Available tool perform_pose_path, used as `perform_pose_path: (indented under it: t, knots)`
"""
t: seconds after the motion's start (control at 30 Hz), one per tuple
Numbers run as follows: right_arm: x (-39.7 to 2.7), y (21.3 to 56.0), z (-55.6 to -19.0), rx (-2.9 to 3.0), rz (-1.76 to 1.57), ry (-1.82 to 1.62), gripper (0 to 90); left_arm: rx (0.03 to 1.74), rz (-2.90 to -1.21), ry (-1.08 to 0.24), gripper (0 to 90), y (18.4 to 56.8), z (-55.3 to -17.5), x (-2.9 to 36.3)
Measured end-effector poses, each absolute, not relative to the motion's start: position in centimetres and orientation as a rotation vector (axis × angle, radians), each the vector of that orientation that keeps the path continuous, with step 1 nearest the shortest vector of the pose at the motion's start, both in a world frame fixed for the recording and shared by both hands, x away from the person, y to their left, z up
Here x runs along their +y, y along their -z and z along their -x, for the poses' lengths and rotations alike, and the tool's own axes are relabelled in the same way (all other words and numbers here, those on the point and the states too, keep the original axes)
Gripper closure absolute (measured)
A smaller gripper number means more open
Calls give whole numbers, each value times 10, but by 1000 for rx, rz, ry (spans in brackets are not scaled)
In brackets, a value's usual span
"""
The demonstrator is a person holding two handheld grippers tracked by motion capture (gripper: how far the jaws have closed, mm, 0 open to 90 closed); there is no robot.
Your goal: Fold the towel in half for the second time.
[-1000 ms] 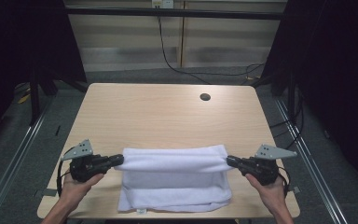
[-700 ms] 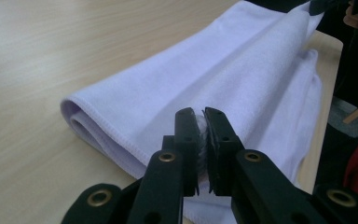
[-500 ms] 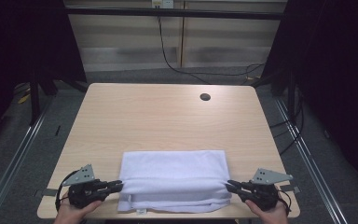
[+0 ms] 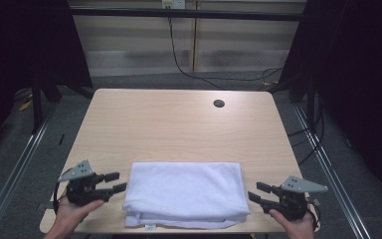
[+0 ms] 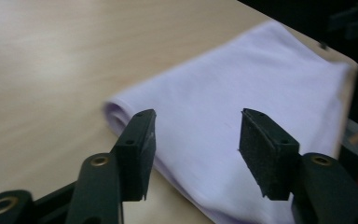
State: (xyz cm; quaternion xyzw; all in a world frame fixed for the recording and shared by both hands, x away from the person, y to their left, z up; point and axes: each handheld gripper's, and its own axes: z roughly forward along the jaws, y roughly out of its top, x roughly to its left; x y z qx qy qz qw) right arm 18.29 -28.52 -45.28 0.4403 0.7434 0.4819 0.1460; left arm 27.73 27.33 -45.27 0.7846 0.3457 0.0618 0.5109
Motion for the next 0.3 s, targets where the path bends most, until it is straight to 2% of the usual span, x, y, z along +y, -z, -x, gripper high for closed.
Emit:
perform_pose_path:
  t: [0.1,0.13,0.2,0.3]
  knots:
    - [-294,454,-201,2055,-1314,-1387,423,921,-1865,-199,391,457,-297,283]
    - [-297,455,-206,2036,-1334,-1382,404,939,-1866,-174,371,461,-302,287]
    - [-301,459,-212,1993,-1362,-1373,371,1005,-1834,-223,364,469,-304,292]
    - [-305,465,-213,1980,-1382,-1359,340,1002,-1865,-216,326,474,-299,292]
